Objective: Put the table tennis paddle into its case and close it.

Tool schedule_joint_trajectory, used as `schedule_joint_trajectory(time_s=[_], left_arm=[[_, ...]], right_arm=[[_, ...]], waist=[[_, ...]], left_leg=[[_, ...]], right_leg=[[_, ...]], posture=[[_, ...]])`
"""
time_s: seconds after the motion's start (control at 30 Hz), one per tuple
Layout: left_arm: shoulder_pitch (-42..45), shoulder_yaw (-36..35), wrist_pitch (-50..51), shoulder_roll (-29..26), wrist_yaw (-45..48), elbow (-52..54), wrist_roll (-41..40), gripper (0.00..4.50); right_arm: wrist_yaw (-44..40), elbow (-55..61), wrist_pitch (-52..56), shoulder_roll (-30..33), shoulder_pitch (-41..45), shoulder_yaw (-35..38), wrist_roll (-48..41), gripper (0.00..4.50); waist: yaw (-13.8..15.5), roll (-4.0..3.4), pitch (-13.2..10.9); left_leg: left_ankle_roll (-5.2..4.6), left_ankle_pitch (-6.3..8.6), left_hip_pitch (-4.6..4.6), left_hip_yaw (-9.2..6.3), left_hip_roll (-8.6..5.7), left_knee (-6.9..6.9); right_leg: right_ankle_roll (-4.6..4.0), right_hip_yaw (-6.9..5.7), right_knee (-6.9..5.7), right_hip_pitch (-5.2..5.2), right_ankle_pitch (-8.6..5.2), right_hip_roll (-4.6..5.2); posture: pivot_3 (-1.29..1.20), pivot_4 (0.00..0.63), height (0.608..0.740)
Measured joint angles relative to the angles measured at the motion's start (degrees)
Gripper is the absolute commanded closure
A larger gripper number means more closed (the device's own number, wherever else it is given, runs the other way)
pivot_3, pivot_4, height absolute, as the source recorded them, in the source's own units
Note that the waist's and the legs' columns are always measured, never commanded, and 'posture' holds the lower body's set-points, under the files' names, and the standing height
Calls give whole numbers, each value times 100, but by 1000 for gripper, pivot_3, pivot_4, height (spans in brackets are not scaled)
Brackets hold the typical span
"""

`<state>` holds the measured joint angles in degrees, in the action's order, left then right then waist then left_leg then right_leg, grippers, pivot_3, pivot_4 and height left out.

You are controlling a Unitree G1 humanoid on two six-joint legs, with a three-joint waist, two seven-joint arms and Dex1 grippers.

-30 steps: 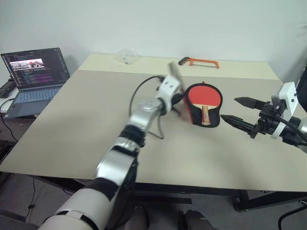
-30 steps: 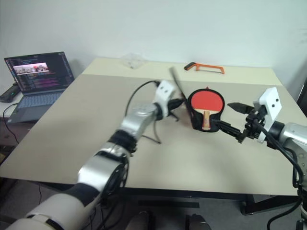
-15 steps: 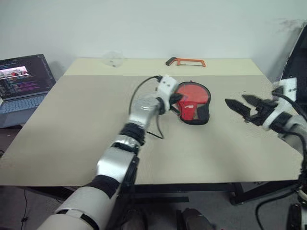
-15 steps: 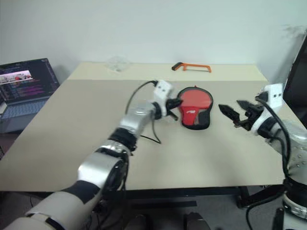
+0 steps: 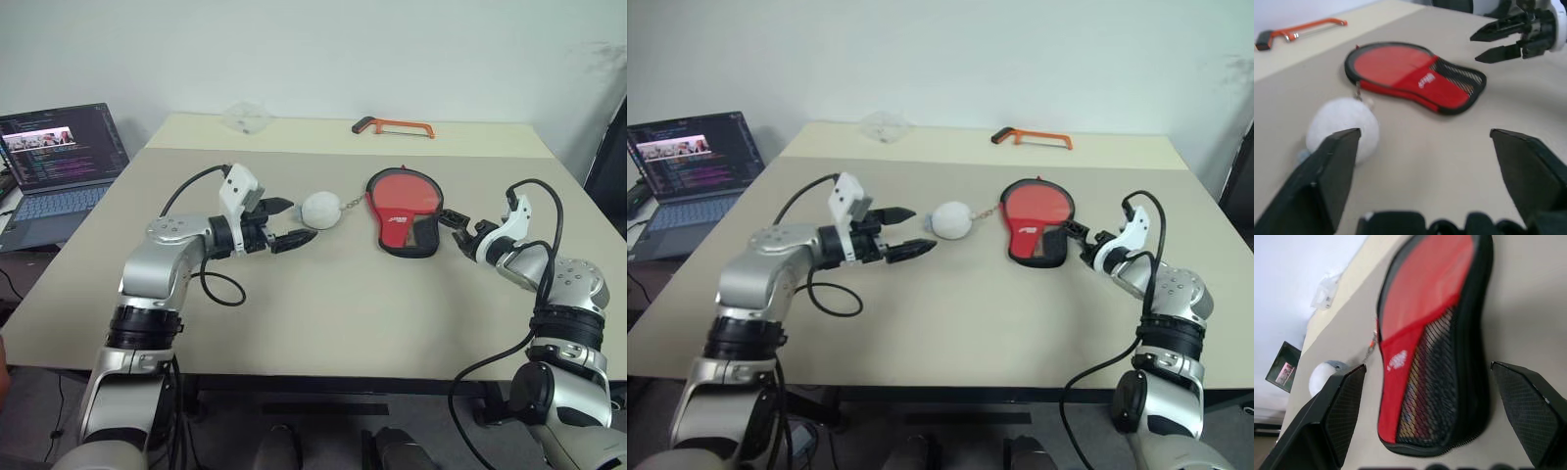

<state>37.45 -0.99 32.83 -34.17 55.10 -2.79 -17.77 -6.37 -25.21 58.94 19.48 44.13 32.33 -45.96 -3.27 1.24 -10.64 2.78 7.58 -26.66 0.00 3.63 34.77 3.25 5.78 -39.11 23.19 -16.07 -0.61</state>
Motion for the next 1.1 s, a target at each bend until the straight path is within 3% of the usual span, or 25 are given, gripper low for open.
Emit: schedule_joint_trajectory(time_s=[0.33,1.1], left_arm=[[-636,4,470,-166,-370,1042,-142,28],[-812,61,569,-330,-638,1189,-230,28]], right_arm=[[-487,-775,-618,-249,109,-327,351,0],[-652,-893,-683,-737,279,-419,435,0]], waist=[[-16,0,0],[-175,0,0]], left_leg=[[0,0,1,1,6,4],[0,0,4,0,9,2]], right_leg=[[3,3,0,0,1,-6],[2,5,-1,1,1,-9]], posture=[[0,150,740],[0,150,740]])
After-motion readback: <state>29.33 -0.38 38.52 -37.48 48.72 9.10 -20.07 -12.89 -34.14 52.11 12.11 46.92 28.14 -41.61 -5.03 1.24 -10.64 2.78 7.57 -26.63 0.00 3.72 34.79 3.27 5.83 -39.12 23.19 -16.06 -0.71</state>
